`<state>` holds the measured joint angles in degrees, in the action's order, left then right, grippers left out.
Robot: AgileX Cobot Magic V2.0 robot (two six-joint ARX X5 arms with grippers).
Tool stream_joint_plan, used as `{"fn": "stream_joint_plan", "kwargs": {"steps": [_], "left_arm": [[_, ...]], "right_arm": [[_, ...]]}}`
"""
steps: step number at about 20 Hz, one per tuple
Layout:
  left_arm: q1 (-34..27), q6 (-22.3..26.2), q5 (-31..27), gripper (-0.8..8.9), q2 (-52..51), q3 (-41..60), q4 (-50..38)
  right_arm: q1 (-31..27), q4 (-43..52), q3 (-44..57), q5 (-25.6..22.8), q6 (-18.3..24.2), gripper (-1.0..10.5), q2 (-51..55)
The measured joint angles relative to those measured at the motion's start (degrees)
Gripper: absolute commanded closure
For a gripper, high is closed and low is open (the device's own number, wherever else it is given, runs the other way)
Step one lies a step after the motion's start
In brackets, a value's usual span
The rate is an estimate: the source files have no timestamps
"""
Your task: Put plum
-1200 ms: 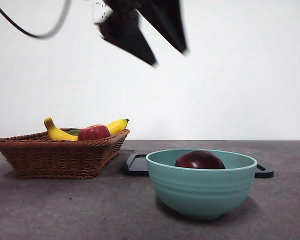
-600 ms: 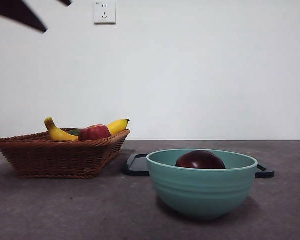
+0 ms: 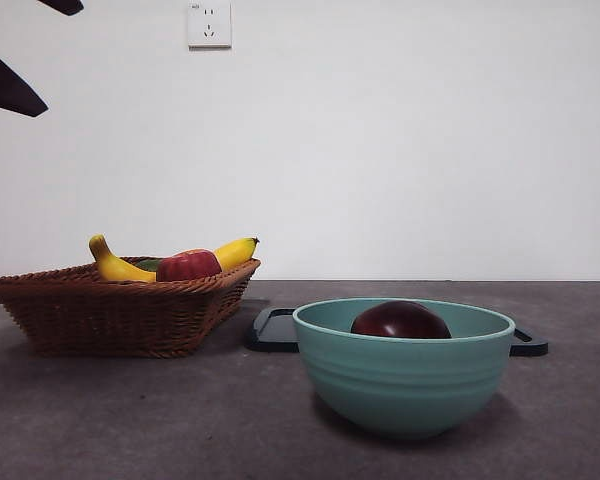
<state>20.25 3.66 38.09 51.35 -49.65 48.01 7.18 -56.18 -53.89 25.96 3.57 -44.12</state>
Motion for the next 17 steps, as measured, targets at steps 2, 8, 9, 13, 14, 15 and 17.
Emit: {"fn": "stream_joint_plan", "kwargs": {"steps": [2,8,9,13,14,15,17], "left_arm": [[0.00,0.00,0.00,4.40,0.00,0.00,0.00],[0.00,0.00,0.00,4.40,0.00,0.00,0.00],[0.00,0.00,0.00,4.40,0.00,0.00,0.00],[0.00,0.00,0.00,4.40,0.00,0.00,0.00],[0.00,0.00,0.00,4.40,0.00,0.00,0.00],[0.02,0.00,0.00,4.40,0.00,0.00,0.00],[0.00,0.00,0.00,4.40,0.00,0.00,0.00]], "right_arm": [[0.48,-0.15,0.00,1.31,-1.07,5.4,-1.31],[7.39,3.58,1.42,2.34,-4.37,5.6,-10.21],[8.98,5.99,2.84,1.86,-5.31,5.6,-12.09],[14.43,14.95,6.88,-3.15,-8.85,6.0,-19.21],[15.61,16.31,7.39,-4.44,-9.42,6.1,-20.94],[16.70,17.38,7.45,-5.90,-9.73,6.3,-22.73],[18.75,20.39,7.45,-8.26,-10.21,6.5,-25.53]]}}
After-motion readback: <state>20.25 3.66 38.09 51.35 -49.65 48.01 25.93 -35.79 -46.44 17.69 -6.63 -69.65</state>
